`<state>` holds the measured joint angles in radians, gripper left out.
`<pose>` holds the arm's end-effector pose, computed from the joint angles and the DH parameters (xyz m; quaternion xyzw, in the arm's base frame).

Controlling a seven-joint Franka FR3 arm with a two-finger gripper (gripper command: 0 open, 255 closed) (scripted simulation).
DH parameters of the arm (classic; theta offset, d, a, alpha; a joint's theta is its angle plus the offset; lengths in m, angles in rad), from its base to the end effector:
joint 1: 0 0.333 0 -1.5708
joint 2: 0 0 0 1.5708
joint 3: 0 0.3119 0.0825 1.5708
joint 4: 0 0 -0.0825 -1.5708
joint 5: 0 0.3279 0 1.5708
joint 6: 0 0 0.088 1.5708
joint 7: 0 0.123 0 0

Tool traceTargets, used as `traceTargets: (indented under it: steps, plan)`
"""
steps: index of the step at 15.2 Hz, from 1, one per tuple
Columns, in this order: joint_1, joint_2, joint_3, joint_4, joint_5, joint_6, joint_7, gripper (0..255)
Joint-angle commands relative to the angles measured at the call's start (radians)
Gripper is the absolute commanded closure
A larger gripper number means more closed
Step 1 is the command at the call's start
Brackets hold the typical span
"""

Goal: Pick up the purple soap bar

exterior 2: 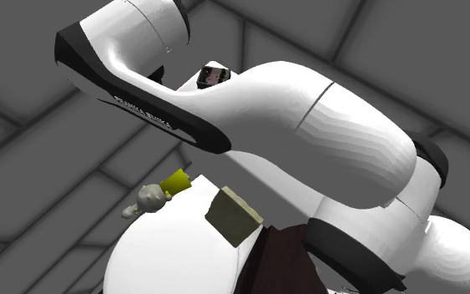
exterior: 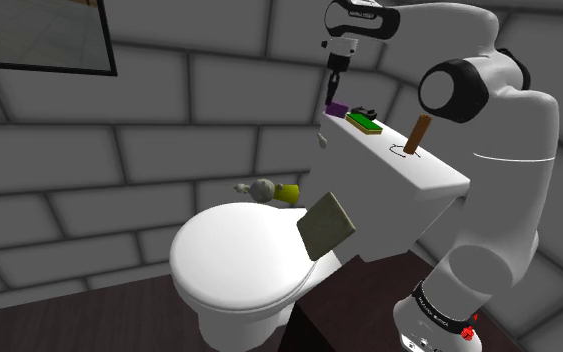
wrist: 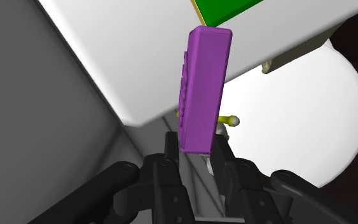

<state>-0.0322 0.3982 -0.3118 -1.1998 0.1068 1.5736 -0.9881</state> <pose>0.5895 -0.1553 0.5452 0.9450 0.3269 -0.0066 0.0028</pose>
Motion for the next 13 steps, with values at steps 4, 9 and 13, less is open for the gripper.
traceTargets:
  steps: [4,9,13]
  plan:
    - [-0.012,0.048,0.000,0.111,0.011,-0.033,-0.005,255]
    - [-0.031,0.095,-0.002,0.256,0.027,-0.132,-0.006,255]
    - [-0.041,0.126,-0.007,0.337,0.039,-0.182,-0.007,255]
